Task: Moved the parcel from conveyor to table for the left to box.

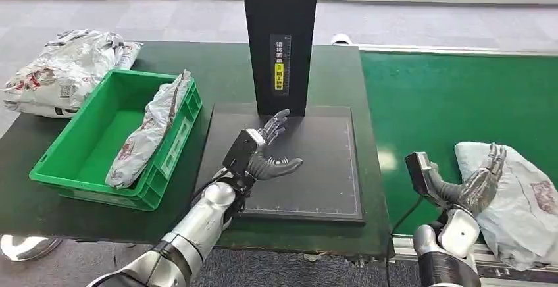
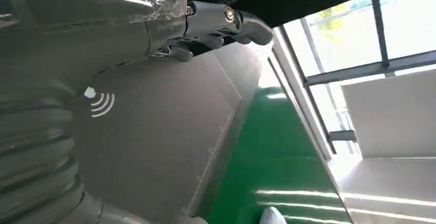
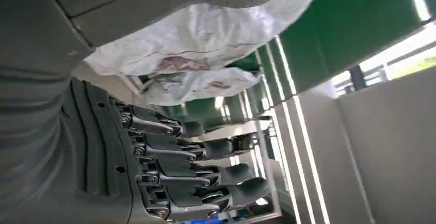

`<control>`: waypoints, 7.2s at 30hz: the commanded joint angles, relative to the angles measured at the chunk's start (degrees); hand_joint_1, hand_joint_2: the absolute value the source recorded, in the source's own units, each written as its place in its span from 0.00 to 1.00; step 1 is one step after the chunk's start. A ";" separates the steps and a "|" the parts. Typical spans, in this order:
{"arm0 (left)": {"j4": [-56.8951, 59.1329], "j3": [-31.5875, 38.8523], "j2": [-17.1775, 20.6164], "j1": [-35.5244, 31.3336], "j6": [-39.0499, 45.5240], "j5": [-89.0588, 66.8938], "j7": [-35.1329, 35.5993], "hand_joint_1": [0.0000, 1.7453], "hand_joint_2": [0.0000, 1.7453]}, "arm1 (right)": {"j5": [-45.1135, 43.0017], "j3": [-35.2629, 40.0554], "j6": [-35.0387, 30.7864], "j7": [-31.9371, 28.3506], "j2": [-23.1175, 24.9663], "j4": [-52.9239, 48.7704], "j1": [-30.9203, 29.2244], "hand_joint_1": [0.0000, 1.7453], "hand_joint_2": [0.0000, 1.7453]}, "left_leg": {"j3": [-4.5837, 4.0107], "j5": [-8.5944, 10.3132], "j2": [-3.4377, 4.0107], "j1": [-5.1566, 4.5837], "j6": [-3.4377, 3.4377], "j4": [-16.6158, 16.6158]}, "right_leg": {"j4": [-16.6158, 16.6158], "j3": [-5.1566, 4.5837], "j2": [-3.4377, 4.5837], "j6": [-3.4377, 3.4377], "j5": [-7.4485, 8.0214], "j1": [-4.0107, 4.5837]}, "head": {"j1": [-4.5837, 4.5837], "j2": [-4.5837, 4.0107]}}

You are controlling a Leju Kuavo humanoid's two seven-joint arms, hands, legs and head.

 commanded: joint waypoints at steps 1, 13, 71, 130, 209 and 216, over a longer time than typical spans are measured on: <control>7.64 -0.67 1.92 -3.28 3.10 0.25 0.94 0.00 1.00 | 2.97 -9.77 6.56 7.33 -9.56 26.43 -4.08 0.00 1.00 | 0.29 -0.05 -0.07 0.07 0.04 -0.11 | -0.24 0.41 -0.11 0.00 -0.02 0.09 | 0.02 0.00; 7.72 0.00 2.53 -2.36 3.02 1.02 0.46 0.00 1.00 | 2.68 -7.38 14.80 12.60 -11.55 30.47 -4.36 0.00 1.00 | 0.07 -0.06 0.02 -0.03 0.01 -0.03 | -0.06 0.14 0.01 0.01 -0.03 -0.03 | 0.02 0.00; -2.52 11.44 7.12 -1.64 23.84 -1.70 0.25 0.00 1.00 | -36.80 58.68 21.50 -16.54 6.26 -5.12 -5.18 1.00 1.00 | 0.00 0.10 0.18 0.13 -0.27 -0.10 | 0.18 -0.08 0.22 -0.19 -0.04 0.12 | 0.00 0.00; 14.58 -16.05 7.82 -5.27 -0.84 -37.65 14.25 1.00 1.00 | -76.67 26.62 24.41 -40.47 9.63 -20.45 4.54 0.00 1.00 | 0.12 0.14 -0.12 0.06 -0.24 -0.10 | 0.06 0.14 -0.10 -0.14 -0.06 0.07 | 0.00 0.00; 6.39 53.06 18.20 -18.59 30.58 -28.28 7.54 0.00 0.00 | -77.15 24.80 22.94 -37.14 8.42 -25.94 13.11 0.00 0.00 | 0.02 0.13 -0.04 0.13 -0.30 -0.01 | 0.13 -0.05 -0.02 -0.24 -0.05 0.15 | 0.00 0.00; 6.39 53.06 18.20 -18.59 30.58 -28.28 7.54 0.00 0.00 | -77.15 24.80 22.94 -37.14 8.42 -25.94 13.11 0.00 0.00 | 0.14 0.11 -0.02 0.16 -0.30 -0.06 | 0.05 0.08 -0.03 -0.25 -0.06 0.20 | 0.00 0.00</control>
